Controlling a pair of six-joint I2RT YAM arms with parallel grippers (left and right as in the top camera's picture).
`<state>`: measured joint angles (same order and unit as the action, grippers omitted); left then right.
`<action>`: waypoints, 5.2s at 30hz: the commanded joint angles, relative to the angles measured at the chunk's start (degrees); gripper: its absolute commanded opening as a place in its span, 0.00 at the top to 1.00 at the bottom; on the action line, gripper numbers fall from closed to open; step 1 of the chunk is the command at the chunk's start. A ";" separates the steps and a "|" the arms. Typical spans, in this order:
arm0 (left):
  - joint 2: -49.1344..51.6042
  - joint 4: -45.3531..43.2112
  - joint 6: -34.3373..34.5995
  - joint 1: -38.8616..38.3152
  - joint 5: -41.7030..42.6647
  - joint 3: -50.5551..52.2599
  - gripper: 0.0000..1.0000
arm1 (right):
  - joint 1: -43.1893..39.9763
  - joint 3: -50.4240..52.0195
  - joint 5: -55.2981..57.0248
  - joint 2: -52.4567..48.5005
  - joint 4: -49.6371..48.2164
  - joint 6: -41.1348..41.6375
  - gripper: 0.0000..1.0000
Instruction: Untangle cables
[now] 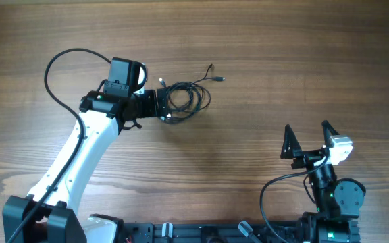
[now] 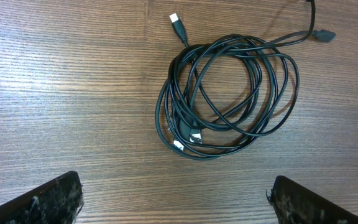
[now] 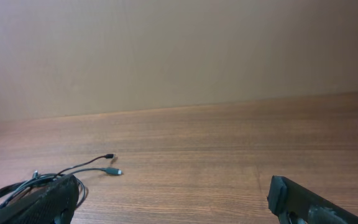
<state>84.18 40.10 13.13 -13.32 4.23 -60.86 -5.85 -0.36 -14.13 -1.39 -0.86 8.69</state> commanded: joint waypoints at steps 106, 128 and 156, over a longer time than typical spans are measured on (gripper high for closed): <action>13.11 -13.68 2.51 0.42 0.87 -4.83 0.00 | -0.11 0.07 -0.76 -0.02 -0.28 -0.63 0.00; 13.11 -13.73 2.54 0.42 0.87 -4.83 0.00 | -0.11 0.07 -0.76 -0.02 -0.28 -0.63 0.00; 13.46 -13.68 2.75 -0.07 1.95 -4.72 0.25 | -0.11 0.07 -0.76 -0.02 -0.28 -0.63 0.00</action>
<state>97.80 25.96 15.88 -13.32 5.89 -65.25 -5.82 -0.36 -14.15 -1.43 -0.86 8.67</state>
